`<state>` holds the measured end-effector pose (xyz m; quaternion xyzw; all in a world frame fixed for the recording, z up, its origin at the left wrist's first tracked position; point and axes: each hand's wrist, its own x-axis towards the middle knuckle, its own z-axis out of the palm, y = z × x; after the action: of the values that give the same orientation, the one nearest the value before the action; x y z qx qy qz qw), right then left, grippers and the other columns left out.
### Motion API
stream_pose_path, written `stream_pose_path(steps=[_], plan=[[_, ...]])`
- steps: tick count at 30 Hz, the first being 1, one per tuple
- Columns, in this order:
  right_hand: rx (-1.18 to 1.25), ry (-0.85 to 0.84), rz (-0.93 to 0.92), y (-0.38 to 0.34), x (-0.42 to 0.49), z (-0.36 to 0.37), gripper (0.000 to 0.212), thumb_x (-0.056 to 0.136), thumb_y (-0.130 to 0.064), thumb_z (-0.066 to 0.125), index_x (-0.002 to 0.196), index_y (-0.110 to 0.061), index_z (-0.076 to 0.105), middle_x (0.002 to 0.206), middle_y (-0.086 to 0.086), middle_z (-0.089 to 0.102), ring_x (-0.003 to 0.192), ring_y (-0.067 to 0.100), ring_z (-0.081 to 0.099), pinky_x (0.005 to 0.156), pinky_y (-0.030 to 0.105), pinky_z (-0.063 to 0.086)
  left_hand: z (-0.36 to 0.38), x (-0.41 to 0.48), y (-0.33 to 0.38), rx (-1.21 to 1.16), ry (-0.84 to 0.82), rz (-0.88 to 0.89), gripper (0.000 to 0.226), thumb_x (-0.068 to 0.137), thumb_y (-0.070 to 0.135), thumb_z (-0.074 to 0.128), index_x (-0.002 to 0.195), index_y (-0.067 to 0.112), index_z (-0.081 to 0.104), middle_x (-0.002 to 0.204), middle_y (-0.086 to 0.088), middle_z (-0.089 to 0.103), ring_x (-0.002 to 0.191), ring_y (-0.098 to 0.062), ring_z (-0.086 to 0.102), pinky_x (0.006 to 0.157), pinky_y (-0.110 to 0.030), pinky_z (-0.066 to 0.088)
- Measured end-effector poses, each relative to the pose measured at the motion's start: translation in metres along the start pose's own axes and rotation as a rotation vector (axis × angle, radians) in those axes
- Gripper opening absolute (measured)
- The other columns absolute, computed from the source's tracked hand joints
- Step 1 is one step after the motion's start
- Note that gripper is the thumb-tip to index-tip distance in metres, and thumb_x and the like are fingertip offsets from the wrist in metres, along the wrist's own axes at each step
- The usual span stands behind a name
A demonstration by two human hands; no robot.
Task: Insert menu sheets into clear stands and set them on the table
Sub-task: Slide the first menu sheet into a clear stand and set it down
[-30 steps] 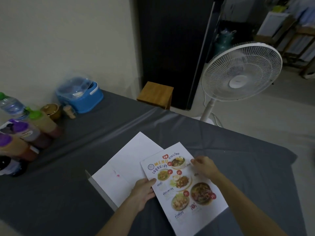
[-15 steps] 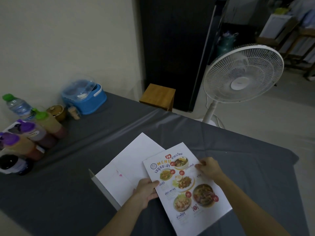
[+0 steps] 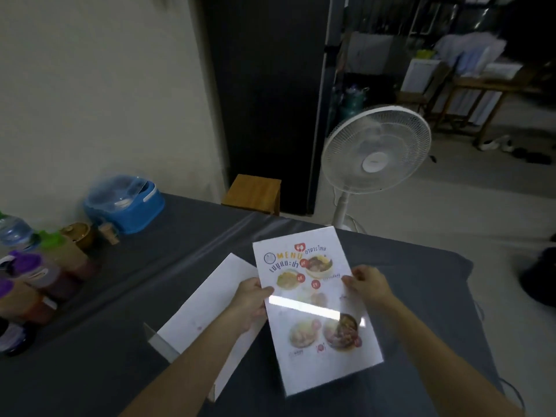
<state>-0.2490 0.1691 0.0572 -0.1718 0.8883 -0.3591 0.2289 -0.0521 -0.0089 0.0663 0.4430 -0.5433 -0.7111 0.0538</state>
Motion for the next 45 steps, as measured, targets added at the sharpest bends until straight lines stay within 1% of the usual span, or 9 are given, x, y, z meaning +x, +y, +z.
stream_pose_path(steps=[6, 11, 14, 16, 22, 28, 36, 41, 45], plan=[[0.177, 0.161, -0.019, 0.003, -0.037, -0.030, 0.020, 0.084, -0.021, 0.067, 0.096, -0.005, 0.063, 0.091, 0.007, 0.069, 0.076, 0.018, 0.066, 0.061, 0.027, 0.053, 0.016, -0.006, 0.034, 0.193, -0.054, 0.199, 0.007, 0.094, 0.006, 0.054, 0.099, 0.004, 0.059, 0.100, -0.009, 0.069, 0.089, -0.023, 0.068, 0.071, -0.036, 0.058], [0.270, 0.265, -0.031, 0.014, -0.066, -0.039, 0.016, 0.080, -0.018, 0.072, 0.086, -0.008, 0.061, 0.089, 0.011, 0.071, 0.082, 0.027, 0.069, 0.074, 0.043, 0.058, 0.024, -0.009, 0.044, 0.338, -0.105, 0.346, 0.014, 0.093, 0.005, 0.056, 0.105, -0.003, 0.060, 0.095, -0.009, 0.069, 0.080, -0.016, 0.067, 0.066, -0.028, 0.055], [0.303, 0.312, -0.026, 0.024, -0.080, -0.035, 0.020, 0.081, -0.018, 0.071, 0.088, -0.003, 0.060, 0.083, 0.005, 0.068, 0.080, 0.024, 0.067, 0.072, 0.040, 0.057, 0.029, -0.006, 0.041, 0.427, -0.088, 0.429, 0.013, 0.091, 0.006, 0.060, 0.101, -0.001, 0.063, 0.096, -0.010, 0.071, 0.083, -0.022, 0.068, 0.072, -0.037, 0.056], [0.316, 0.323, -0.031, 0.027, -0.087, -0.033, 0.021, 0.081, -0.017, 0.071, 0.088, -0.001, 0.060, 0.080, 0.002, 0.066, 0.076, 0.020, 0.064, 0.070, 0.036, 0.055, 0.031, -0.006, 0.036, 0.421, -0.087, 0.459, 0.011, 0.091, 0.008, 0.061, 0.100, 0.001, 0.064, 0.101, -0.009, 0.071, 0.091, -0.025, 0.068, 0.072, -0.034, 0.057], [0.358, 0.360, -0.047, 0.032, -0.091, -0.023, 0.013, 0.086, -0.012, 0.064, 0.089, -0.004, 0.055, 0.084, 0.000, 0.063, 0.074, 0.006, 0.059, 0.059, 0.016, 0.045, 0.031, -0.008, 0.021, 0.429, -0.072, 0.520, 0.010, 0.089, 0.007, 0.063, 0.092, -0.002, 0.064, 0.095, -0.009, 0.072, 0.086, -0.022, 0.068, 0.071, -0.029, 0.057], [0.366, 0.345, -0.040, 0.032, -0.088, -0.012, 0.016, 0.087, -0.012, 0.063, 0.098, -0.002, 0.055, 0.086, -0.004, 0.062, 0.076, 0.003, 0.060, 0.058, 0.015, 0.045, 0.027, -0.008, 0.011, 0.412, -0.036, 0.527, 0.005, 0.090, 0.007, 0.063, 0.092, 0.002, 0.064, 0.093, -0.003, 0.070, 0.083, -0.015, 0.065, 0.064, -0.020, 0.051], [0.360, 0.367, -0.034, 0.040, -0.094, -0.005, 0.016, 0.087, -0.015, 0.063, 0.096, -0.003, 0.056, 0.086, 0.000, 0.064, 0.077, 0.009, 0.062, 0.061, 0.018, 0.048, 0.024, -0.009, -0.003, 0.369, -0.057, 0.522, 0.004, 0.091, 0.010, 0.063, 0.094, 0.012, 0.064, 0.101, -0.002, 0.072, 0.095, -0.017, 0.067, 0.079, -0.028, 0.056], [0.384, 0.383, -0.032, 0.041, -0.102, -0.001, 0.014, 0.088, -0.014, 0.063, 0.096, -0.005, 0.056, 0.089, 0.001, 0.065, 0.079, 0.011, 0.063, 0.064, 0.021, 0.050, 0.022, -0.018, -0.011, 0.351, -0.041, 0.551, 0.006, 0.092, 0.011, 0.061, 0.097, 0.013, 0.064, 0.098, 0.004, 0.070, 0.088, -0.003, 0.065, 0.068, -0.013, 0.051], [0.377, 0.390, -0.030, 0.039, -0.106, -0.001, 0.014, 0.087, -0.014, 0.063, 0.093, -0.003, 0.056, 0.089, 0.005, 0.066, 0.078, 0.016, 0.065, 0.065, 0.027, 0.054, 0.022, -0.021, -0.010, 0.380, -0.052, 0.568, 0.006, 0.091, 0.010, 0.062, 0.096, 0.013, 0.064, 0.097, 0.003, 0.070, 0.087, -0.007, 0.066, 0.065, -0.010, 0.050]])
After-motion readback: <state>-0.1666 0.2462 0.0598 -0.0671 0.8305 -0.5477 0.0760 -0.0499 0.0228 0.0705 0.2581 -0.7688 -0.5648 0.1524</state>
